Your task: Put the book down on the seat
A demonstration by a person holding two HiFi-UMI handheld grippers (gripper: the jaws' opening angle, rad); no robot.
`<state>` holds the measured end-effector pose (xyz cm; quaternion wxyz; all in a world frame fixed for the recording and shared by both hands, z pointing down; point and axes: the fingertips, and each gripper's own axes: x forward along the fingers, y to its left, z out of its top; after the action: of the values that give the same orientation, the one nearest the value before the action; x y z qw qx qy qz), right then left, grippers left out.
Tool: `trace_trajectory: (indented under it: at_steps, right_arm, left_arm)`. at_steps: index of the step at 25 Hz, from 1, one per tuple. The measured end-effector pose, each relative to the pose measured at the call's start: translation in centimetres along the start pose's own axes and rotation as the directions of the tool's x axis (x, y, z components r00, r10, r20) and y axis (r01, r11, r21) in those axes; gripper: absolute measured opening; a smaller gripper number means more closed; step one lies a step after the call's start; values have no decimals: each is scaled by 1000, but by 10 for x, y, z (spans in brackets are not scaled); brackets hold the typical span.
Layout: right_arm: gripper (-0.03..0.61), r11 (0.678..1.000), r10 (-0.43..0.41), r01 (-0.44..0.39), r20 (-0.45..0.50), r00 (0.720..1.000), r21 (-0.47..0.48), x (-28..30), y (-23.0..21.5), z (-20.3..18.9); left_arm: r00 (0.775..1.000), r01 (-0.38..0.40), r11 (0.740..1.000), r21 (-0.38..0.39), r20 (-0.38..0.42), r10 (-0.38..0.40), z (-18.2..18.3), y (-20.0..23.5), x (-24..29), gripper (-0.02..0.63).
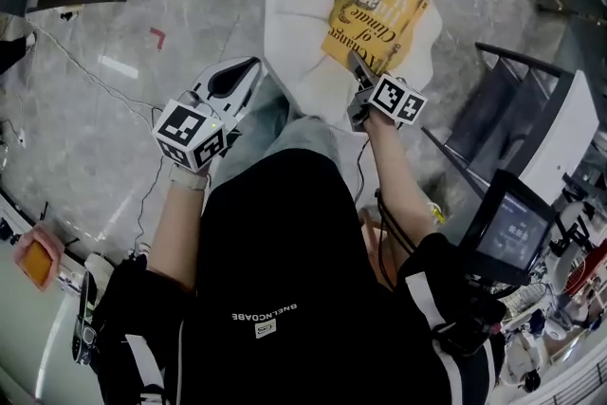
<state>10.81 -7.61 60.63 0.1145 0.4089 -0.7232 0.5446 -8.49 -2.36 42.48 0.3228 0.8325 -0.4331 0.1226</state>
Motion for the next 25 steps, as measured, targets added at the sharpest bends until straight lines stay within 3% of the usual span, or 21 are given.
trace_trajectory:
  at_steps: [6, 15, 25]
  right_arm:
    - [161, 999, -40, 41, -80, 996, 4, 49, -44, -24]
    - [161, 996, -94, 92, -151, 984, -20, 80, -68, -35]
    - [161, 982, -185, 176, -208, 960, -62, 135, -110, -57]
  left_arm:
    - [1000, -12, 999, -50, -10, 11, -31, 37, 23, 14]
    - [999, -37, 998, -59, -32, 35, -31, 48, 16, 14]
    - [998, -44, 994, -97, -52, 39, -57, 82, 19, 14]
